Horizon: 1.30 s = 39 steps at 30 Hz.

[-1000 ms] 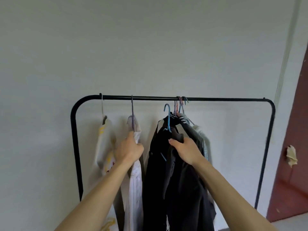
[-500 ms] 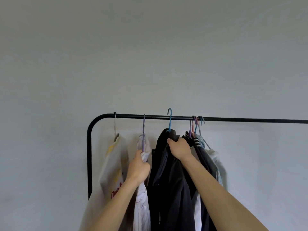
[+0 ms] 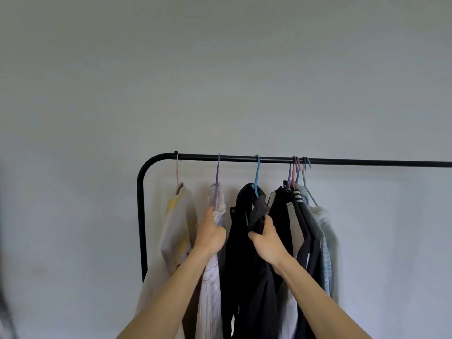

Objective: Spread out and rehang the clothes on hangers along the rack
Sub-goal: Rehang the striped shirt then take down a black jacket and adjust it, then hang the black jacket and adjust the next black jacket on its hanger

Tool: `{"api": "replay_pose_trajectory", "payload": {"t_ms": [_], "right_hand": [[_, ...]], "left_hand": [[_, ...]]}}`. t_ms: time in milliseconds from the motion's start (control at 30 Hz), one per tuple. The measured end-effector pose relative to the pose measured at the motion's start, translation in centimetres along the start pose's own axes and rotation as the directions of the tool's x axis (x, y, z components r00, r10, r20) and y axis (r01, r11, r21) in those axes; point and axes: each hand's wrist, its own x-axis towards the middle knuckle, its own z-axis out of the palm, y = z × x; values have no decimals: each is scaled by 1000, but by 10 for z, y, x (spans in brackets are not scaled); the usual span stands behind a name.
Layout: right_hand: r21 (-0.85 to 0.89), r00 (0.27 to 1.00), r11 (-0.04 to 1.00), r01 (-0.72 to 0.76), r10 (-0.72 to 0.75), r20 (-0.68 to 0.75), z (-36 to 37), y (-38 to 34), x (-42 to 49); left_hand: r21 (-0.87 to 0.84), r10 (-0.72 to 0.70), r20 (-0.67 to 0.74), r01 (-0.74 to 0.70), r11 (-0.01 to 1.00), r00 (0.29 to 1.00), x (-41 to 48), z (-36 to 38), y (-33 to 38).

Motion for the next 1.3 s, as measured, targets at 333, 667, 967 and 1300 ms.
{"api": "replay_pose_trajectory", "payload": {"t_ms": [333,667,967,1300], "right_hand": [[113,997,994,-3,12,-73,0,-7,-8],[176,992,984,1,21,-121,-6,-4,-10],[23,997,999,41,-39,-68,-27,-13,-26],[-579,861,786,216,-433,-267,-91,-32,-37]], "left_hand": [[0,-14,-2,14,1000,1000,5,7,-3],[21,-19,8,19,1000,1000,4,6,-2],[483,183,-169,-80,872,969,-3,11,4],[461,334,84,-333,822,939,-5,69,52]]}}
